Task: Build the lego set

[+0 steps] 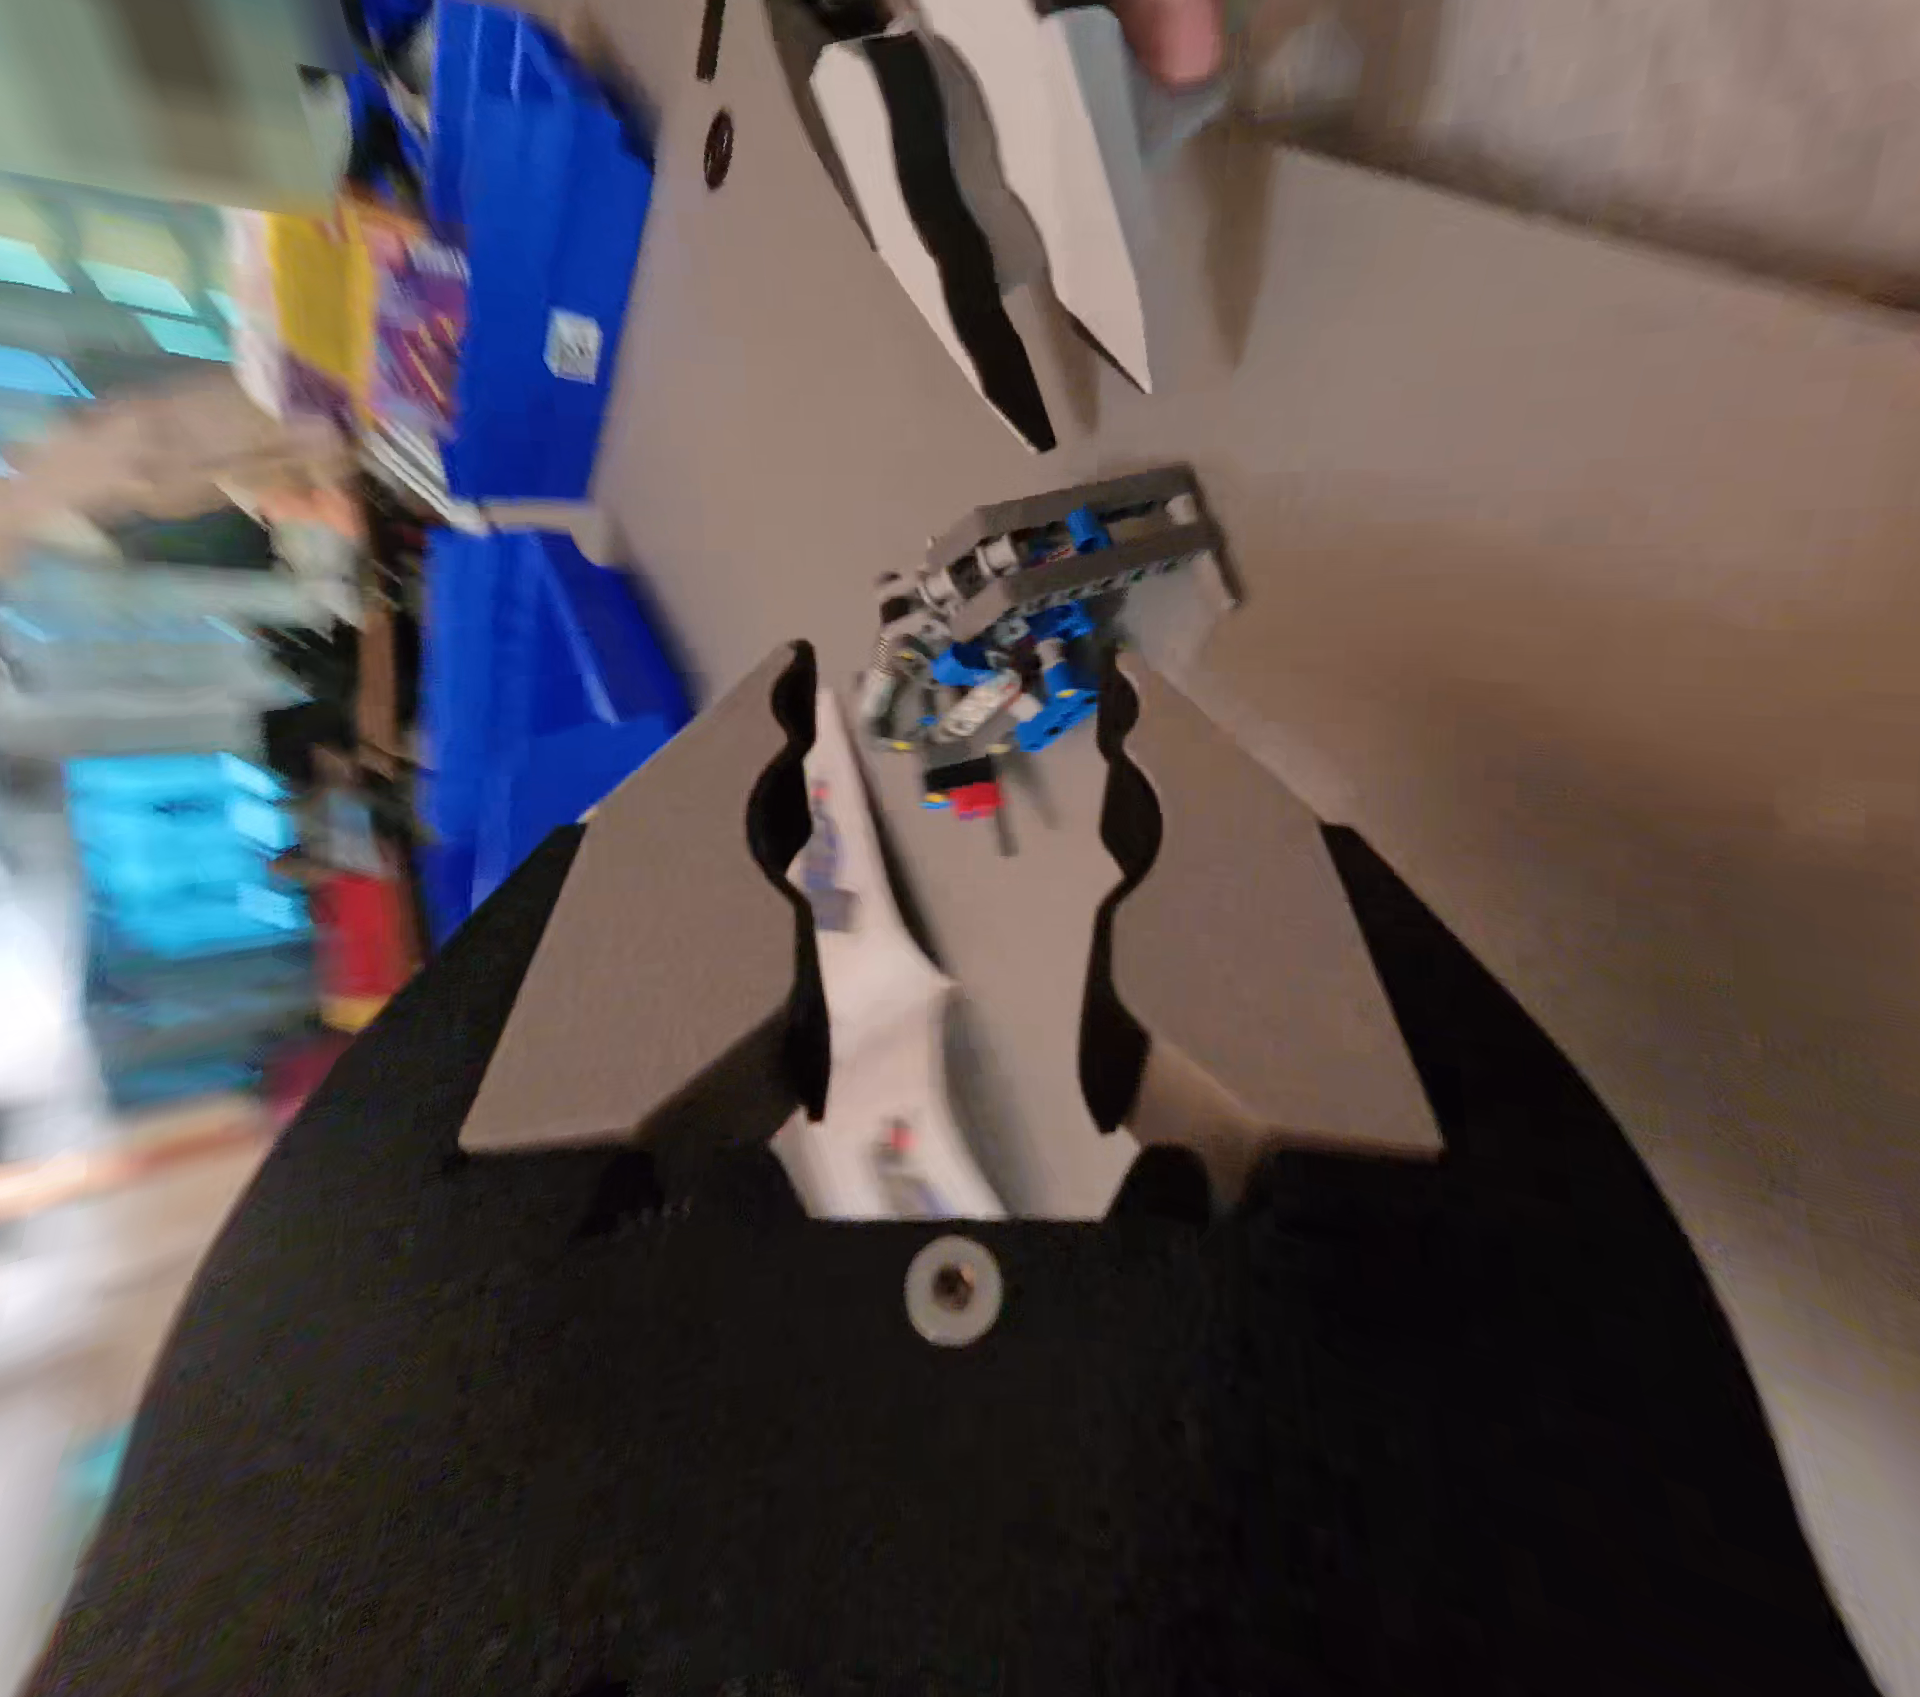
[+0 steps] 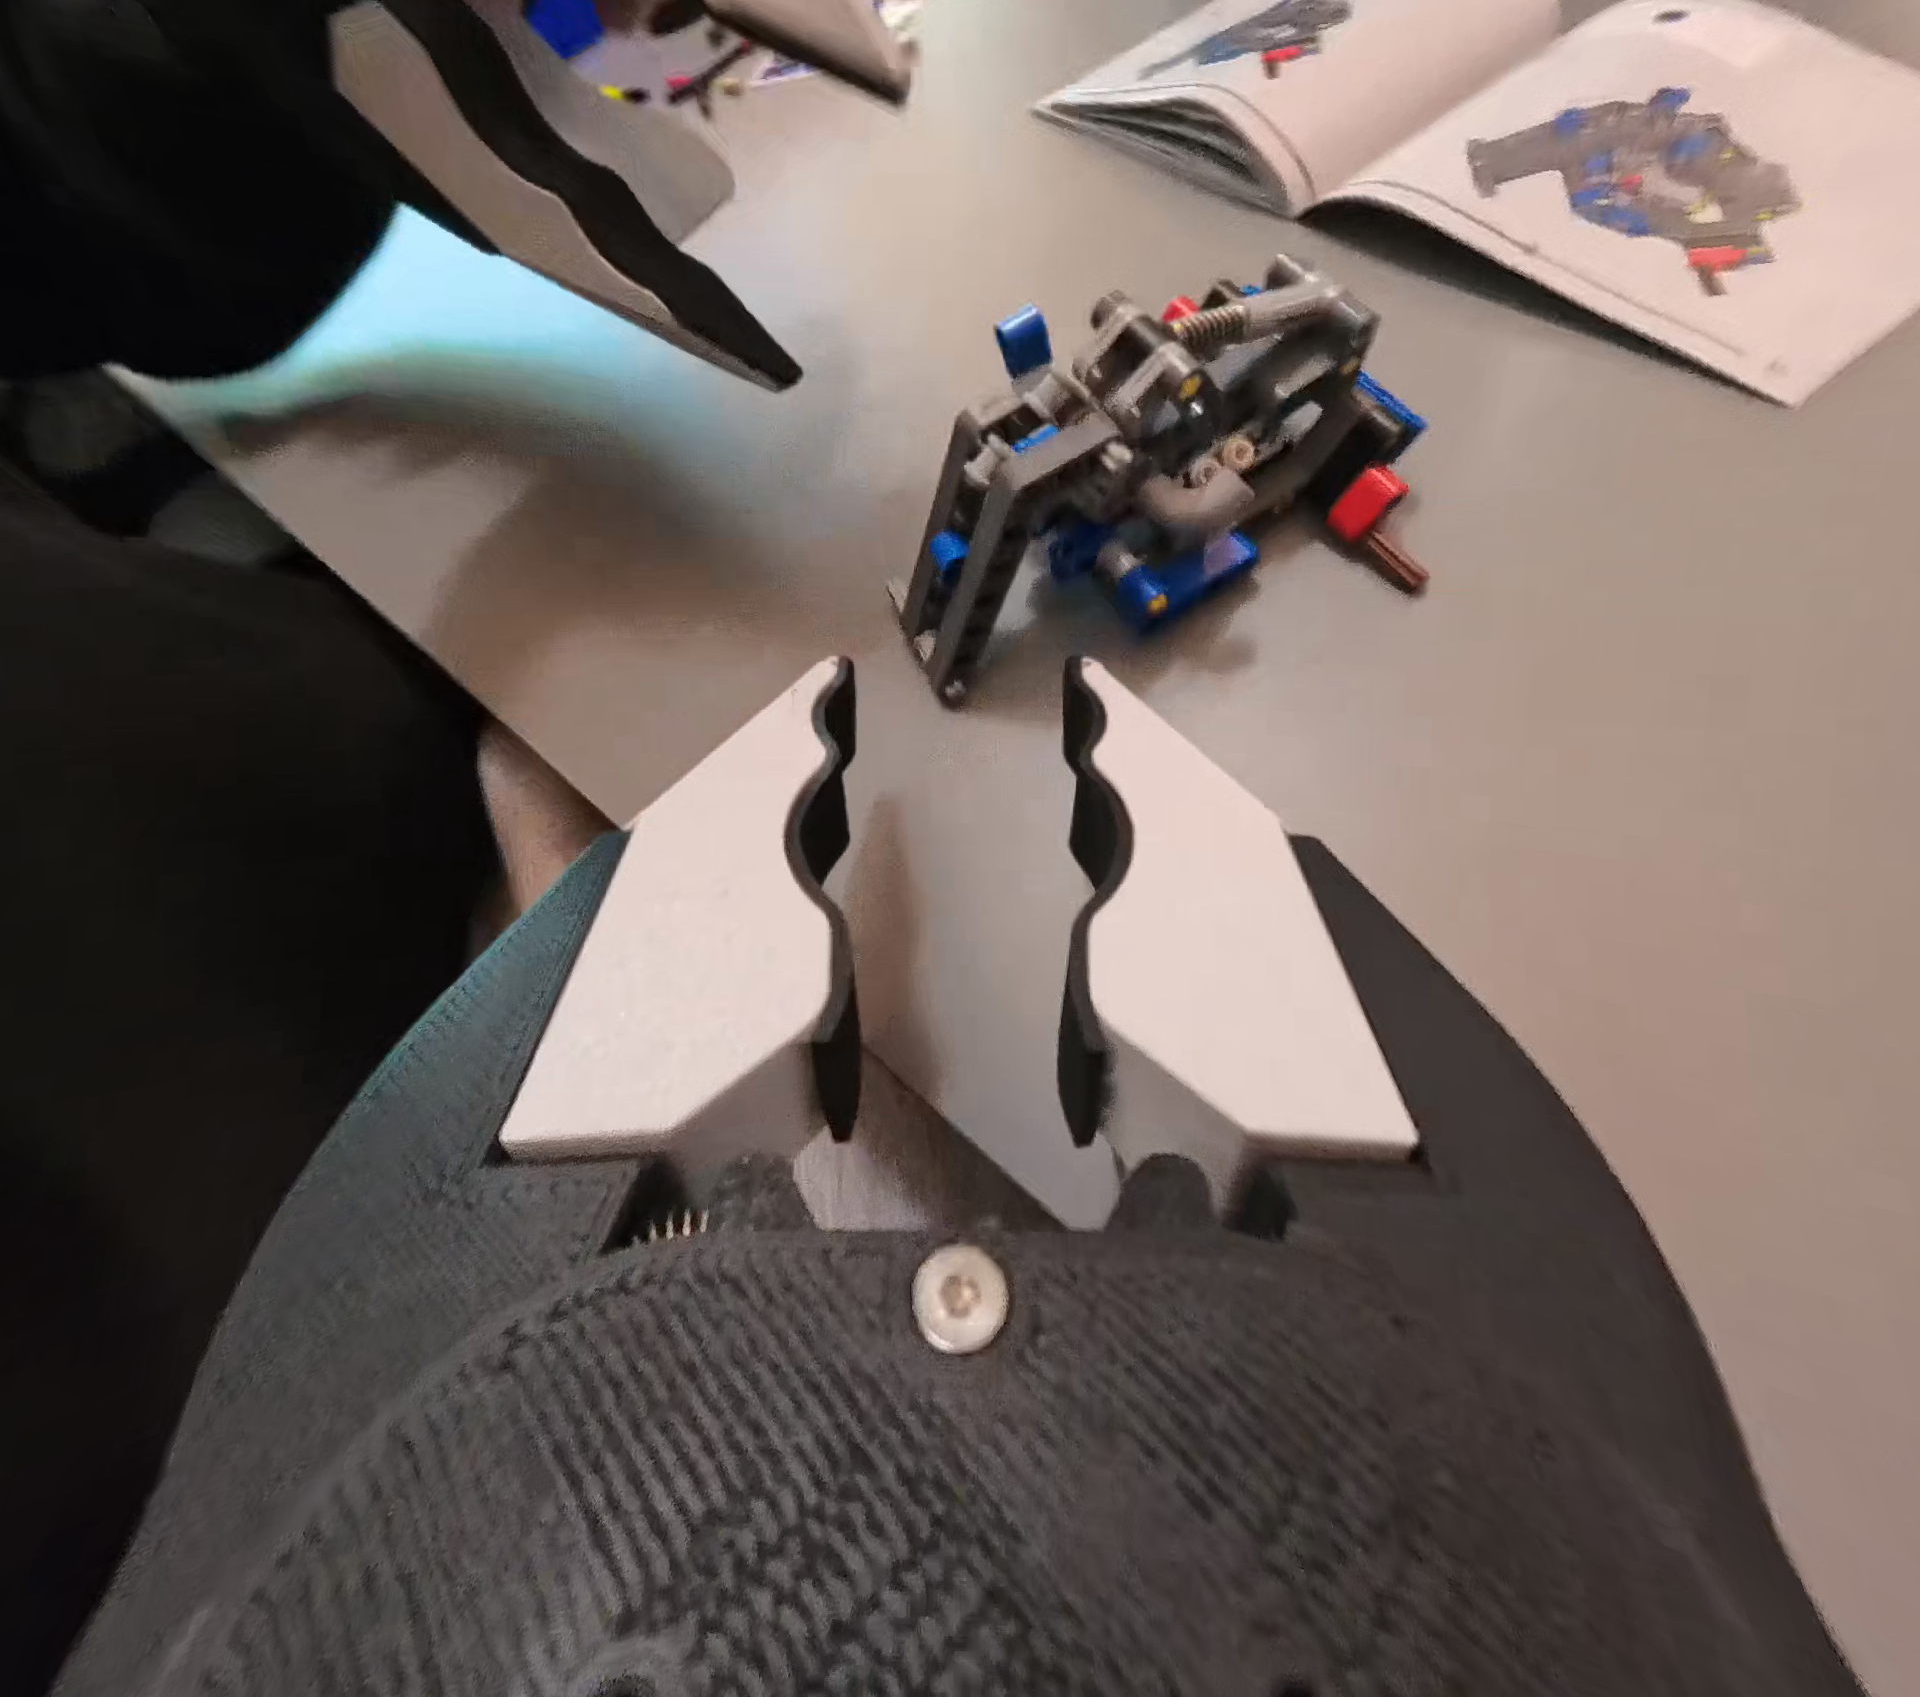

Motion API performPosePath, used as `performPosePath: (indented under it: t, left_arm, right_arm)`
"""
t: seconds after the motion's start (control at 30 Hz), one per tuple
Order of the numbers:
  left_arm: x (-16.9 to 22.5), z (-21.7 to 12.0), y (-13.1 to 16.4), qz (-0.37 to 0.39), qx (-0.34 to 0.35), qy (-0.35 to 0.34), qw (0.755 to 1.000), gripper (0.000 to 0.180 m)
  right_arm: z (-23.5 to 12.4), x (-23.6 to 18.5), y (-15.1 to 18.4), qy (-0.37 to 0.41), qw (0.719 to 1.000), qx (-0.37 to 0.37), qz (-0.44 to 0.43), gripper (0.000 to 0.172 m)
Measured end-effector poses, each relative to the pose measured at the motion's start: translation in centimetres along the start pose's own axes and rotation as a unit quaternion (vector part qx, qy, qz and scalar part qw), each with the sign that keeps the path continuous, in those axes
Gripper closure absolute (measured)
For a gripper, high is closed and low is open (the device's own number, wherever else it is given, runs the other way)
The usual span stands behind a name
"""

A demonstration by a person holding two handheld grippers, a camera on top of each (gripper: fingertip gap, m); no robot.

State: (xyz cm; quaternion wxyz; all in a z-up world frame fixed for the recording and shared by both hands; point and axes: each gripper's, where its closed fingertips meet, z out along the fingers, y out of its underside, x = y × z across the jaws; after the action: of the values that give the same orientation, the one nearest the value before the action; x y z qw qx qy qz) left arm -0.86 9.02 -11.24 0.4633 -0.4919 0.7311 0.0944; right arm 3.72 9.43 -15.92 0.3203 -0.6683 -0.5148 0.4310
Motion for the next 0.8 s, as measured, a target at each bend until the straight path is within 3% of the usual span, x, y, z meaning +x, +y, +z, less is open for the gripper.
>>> performPosePath:
  t: [0.1, 0.2, 0.27, 0.33, 0.4, 0.53, 0.7, 0.8]
  left_arm:
    - [0.9, 1.1, -0.8, 0.178, -0.018, 0.034, 0.983, 0.123]
    - [2.8, 2.6, -1.5, 0.267, -0.029, 0.111, 0.957, 0.111]
    - [3.5, 3.5, -1.2, 0.312, -0.048, 0.145, 0.938, 0.104]
    - [4.1, 4.4, -0.9, 0.33, -0.063, 0.175, 0.925, 0.102]
    - [4.5, 4.9, -0.6, 0.341, -0.076, 0.204, 0.915, 0.126]
    - [4.9, 5.1, -0.2, 0.314, -0.103, 0.264, 0.906, 0.136]
    - [5.2, 5.1, 0.4, 0.295, -0.147, 0.33, 0.884, 0.139]
    - [5.3, 5.2, 0.6, 0.288, -0.174, 0.365, 0.868, 0.14]
  right_arm:
    - [-0.5, 0.0, 0.6, 0.049, 0.999, -0.007, -0.008, 0.13]
    - [-1.3, 0.8, 1.4, 0.099, 0.995, -0.025, -0.015, 0.125]
    - [-1.9, 1.1, 1.1, 0.117, 0.993, 0.009, -0.022, 0.125]
    - [-2.4, 0.7, 0.5, 0.102, 0.993, 0.059, -0.012, 0.127]
    - [-2.8, 0.5, 0.4, 0.09, 0.993, 0.078, 0.0, 0.128]
    - [-3.8, 1.4, 1.3, 0.125, 0.989, 0.074, -0.007, 0.128]
    - [-4.3, 1.3, 1.3, 0.088, 0.985, 0.135, 0.053, 0.141]
    - [-4.7, 1.5, 0.8, 0.091, 0.983, 0.15, 0.053, 0.136]
